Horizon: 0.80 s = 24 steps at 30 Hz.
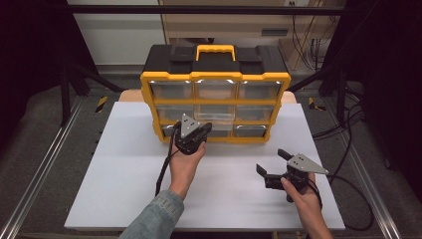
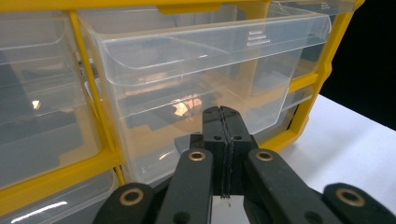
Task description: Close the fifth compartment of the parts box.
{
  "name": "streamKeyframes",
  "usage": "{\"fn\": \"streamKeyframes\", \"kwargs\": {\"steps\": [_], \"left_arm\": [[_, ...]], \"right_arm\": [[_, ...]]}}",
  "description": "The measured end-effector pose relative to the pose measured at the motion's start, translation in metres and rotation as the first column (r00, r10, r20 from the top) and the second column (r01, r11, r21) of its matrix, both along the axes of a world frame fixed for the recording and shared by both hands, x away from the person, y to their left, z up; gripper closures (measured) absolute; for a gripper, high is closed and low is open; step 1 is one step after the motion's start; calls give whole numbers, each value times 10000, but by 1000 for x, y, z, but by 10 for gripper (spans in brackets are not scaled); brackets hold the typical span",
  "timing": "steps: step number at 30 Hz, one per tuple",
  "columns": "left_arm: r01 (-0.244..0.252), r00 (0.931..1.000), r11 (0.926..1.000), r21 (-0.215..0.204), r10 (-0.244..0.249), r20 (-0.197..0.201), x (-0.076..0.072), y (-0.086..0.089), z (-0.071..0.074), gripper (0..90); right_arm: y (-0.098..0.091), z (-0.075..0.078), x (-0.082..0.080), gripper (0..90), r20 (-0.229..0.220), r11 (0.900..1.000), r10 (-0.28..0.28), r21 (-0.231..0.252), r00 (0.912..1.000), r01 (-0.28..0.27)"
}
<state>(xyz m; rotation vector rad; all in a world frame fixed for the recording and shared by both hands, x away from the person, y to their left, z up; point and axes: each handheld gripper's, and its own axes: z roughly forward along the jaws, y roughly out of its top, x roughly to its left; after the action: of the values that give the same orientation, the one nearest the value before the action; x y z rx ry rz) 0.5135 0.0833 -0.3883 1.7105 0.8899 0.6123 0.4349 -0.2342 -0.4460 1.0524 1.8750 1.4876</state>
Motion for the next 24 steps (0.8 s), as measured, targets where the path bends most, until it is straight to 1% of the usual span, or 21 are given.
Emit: {"fn": "streamKeyframes", "kwargs": {"steps": [4, 5, 12, 24], "left_arm": [[43, 10000, 10000, -29, -43, -42, 1, 0, 0, 898], [3, 10000, 10000, 20, -3, -7, 1, 0, 0, 898], [-33, 10000, 10000, 12, 33, -15, 2, 0, 1, 898], [-75, 10000, 10000, 15, 75, -14, 4, 0, 2, 898]], "right_arm": [[0, 0, 0, 27, 28, 10000, 23, -23, 10000, -23], [0, 0, 0, 27, 24, 10000, 18, -16, 10000, -18], [0, 0, 1, 29, -12, 10000, -88, -5, 10000, 88], [0, -1, 1, 29, -20, 10000, -55, -13, 10000, 55]]}}
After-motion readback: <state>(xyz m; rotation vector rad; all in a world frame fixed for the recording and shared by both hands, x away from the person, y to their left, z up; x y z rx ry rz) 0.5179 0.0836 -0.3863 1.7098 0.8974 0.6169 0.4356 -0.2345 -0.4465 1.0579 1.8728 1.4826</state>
